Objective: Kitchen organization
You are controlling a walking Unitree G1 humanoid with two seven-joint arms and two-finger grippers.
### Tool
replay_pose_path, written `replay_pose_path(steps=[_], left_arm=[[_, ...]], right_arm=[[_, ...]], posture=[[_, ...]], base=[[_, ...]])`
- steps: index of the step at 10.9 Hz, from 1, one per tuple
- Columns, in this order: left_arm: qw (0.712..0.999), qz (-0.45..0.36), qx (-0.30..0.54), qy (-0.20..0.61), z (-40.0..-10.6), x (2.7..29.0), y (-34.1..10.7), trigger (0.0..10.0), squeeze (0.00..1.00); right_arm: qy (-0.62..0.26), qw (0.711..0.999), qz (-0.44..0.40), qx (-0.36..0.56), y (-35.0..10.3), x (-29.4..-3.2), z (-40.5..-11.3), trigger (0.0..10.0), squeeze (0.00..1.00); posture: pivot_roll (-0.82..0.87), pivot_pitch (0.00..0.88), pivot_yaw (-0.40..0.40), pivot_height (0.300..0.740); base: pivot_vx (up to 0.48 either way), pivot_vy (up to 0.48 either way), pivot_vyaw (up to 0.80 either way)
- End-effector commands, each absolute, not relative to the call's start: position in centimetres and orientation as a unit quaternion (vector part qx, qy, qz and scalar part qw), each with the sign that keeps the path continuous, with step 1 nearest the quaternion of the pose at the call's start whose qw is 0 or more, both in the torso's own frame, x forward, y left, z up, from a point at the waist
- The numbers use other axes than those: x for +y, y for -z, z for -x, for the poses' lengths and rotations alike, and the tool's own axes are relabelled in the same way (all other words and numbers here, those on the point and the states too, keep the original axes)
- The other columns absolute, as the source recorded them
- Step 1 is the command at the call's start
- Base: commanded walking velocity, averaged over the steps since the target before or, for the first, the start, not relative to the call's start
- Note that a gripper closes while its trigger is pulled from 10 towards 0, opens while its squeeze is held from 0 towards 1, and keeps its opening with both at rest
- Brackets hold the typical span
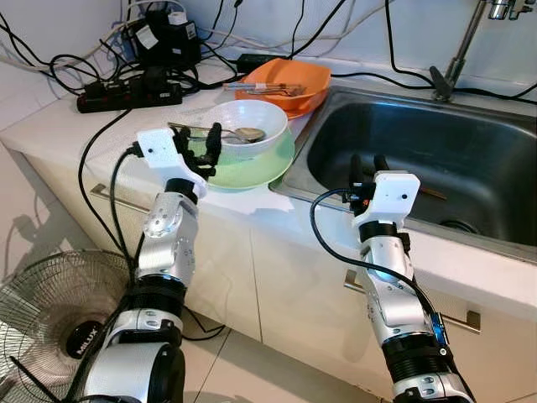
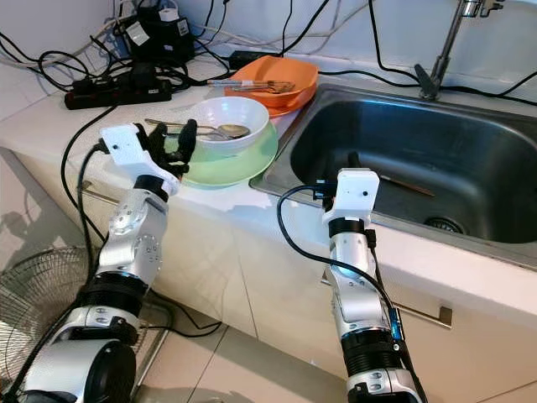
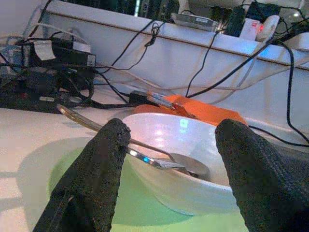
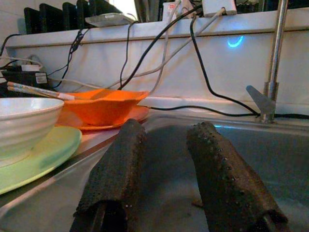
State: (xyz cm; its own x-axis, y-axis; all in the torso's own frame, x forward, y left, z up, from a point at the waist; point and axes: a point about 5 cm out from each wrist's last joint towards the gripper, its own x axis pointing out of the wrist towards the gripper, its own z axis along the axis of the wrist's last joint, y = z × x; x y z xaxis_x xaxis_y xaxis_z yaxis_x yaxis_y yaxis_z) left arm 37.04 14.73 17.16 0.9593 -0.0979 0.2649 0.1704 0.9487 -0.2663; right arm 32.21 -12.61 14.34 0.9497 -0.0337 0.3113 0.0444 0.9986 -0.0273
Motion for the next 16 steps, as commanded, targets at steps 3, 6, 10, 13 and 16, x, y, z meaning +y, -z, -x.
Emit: replay_pose_path(steps=[3, 6, 10, 13, 16], left_arm=[[0.978, 0.146, -0.127, 0.072, -37.30, 14.51, -17.41, 1.8, 0.00], [0.979, 0.144, -0.126, 0.067, -37.36, 14.71, -17.35, 0.0, 0.00], [0.980, 0.143, -0.124, 0.063, -37.37, 14.74, -17.24, 0.0, 0.00], [0.979, 0.143, -0.128, 0.063, -37.38, 14.81, -17.37, 0.0, 0.00], [0.978, 0.144, -0.134, 0.066, -37.41, 14.63, -17.71, 0.0, 0.00]], right_arm=[[0.022, 0.987, 0.018, -0.161, -14.51, -12.57, -32.35, 10.0, 0.00], [0.021, 0.987, 0.018, -0.159, -14.48, -12.52, -32.42, 10.0, 0.00], [0.021, 0.987, 0.018, -0.160, -14.53, -12.52, -32.47, 10.0, 0.00], [0.021, 0.987, 0.018, -0.161, -14.59, -12.43, -32.56, 10.0, 0.00], [0.019, 0.986, 0.017, -0.162, -14.66, -12.29, -32.64, 10.0, 0.00]], posture=[[0.07, 0.000, 0.069, 0.740], [0.07, 0.000, 0.067, 0.740], [0.07, 0.000, 0.066, 0.740], [0.07, 0.000, 0.064, 0.740], [0.08, 0.000, 0.061, 0.740]], base=[[0.000, 0.000, 0.00], [0.000, 0.000, 0.00], [0.000, 0.000, 0.00], [0.000, 0.000, 0.00], [0.000, 0.000, 0.00]])
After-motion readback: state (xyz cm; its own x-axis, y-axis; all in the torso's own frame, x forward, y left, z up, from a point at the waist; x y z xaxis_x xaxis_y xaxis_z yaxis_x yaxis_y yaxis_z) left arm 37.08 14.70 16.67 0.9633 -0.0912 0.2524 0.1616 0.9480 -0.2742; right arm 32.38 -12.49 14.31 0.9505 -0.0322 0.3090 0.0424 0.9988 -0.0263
